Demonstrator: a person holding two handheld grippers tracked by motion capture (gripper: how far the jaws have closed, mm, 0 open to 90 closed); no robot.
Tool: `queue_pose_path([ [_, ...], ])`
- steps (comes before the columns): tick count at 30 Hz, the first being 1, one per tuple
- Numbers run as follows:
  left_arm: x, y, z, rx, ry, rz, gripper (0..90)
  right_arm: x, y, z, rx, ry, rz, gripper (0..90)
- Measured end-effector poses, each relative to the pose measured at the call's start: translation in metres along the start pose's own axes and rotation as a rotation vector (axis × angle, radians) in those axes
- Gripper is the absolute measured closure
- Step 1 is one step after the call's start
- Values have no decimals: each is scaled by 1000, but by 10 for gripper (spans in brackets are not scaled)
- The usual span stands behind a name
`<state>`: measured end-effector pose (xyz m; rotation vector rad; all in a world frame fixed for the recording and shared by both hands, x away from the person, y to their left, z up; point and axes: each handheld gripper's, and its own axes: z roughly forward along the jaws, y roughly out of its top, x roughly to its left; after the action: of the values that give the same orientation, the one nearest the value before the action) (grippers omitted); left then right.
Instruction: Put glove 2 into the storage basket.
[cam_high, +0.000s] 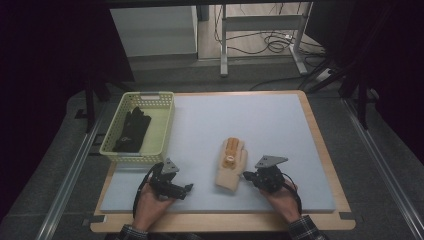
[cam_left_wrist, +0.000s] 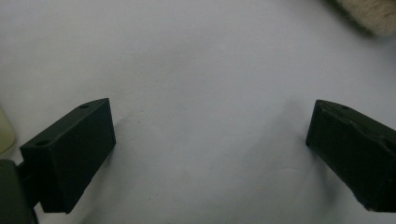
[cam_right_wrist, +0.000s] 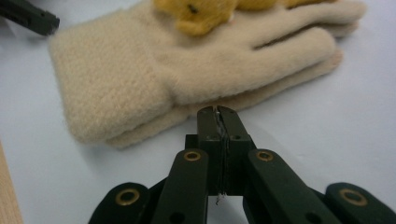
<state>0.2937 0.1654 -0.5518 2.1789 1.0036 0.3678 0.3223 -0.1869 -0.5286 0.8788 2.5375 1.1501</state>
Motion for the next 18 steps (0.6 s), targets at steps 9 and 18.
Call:
queue_pose_path([
  [9,0,0,0,0,0,0,18,4,3,11,-4,18,-8,878],
  [18,0,0,0,1,0,0,18,15,15,28,-4,27,-33,863],
])
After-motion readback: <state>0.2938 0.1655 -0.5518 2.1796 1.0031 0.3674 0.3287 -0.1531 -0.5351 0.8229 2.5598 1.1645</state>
